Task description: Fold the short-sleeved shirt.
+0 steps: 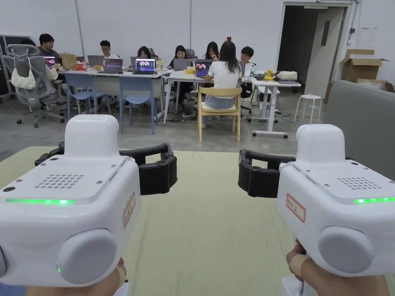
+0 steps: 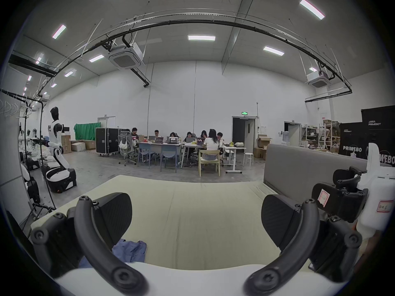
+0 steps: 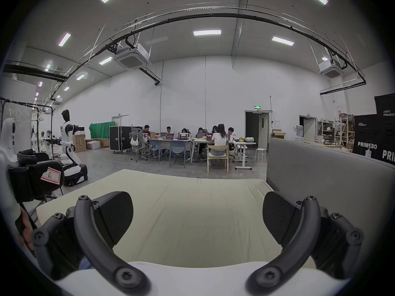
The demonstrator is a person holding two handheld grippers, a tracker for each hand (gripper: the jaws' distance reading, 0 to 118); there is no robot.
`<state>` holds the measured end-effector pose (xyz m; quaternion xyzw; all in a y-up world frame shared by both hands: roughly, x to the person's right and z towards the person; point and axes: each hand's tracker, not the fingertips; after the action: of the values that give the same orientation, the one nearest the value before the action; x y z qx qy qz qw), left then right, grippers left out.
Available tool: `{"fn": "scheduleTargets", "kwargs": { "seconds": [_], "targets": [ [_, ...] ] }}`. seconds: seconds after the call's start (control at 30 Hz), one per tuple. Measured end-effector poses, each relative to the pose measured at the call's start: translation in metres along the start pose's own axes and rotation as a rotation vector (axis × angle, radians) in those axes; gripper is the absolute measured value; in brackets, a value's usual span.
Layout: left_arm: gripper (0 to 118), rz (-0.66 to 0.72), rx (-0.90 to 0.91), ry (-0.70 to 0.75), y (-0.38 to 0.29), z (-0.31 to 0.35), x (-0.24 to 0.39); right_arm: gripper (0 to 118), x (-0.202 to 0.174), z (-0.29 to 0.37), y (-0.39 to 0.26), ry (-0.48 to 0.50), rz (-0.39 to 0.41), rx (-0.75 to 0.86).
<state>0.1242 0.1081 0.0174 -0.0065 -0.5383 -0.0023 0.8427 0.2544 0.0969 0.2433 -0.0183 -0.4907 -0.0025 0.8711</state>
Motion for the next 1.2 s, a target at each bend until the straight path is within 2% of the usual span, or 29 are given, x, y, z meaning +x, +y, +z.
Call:
{"fn": "scheduleTargets", "kwargs": {
  "seconds": [1.0, 1.07, 1.1, 1.13, 1.17, 1.2],
  "targets": [
    [118, 0.001, 0.008, 0.009, 0.0009, 0.0015, 0.0007, 118, 0.0019, 0.0052, -0.0005, -0.016, 0.007, 0.036],
    [118, 0.007, -0.001, -0.017, -0.0008, 0.0024, -0.0009, 118, 0.0021, 0.0044, -0.0012, -0.008, 0.009, 0.022],
    [118, 0.016, 0.012, -0.095, -0.0024, 0.0055, -0.003, 118, 0.002, 0.0045, -0.0017, -0.01, 0.002, 0.015],
    [106, 0.027, 0.026, -0.137, -0.0031, 0.0075, -0.0047, 118, 0.0021, 0.0055, -0.0023, -0.009, -0.011, 0.013],
    [48, 0.032, 0.04, -0.165, -0.0035, 0.0086, -0.0046, 104, 0.0026, 0.0076, -0.0031, 0.006, -0.026, 0.01],
    [5, 0.027, 0.03, -0.127, -0.0048, 0.0067, -0.0025, 69, 0.003, 0.0089, -0.0035, 0.027, -0.028, 0.008]
  ]
}}
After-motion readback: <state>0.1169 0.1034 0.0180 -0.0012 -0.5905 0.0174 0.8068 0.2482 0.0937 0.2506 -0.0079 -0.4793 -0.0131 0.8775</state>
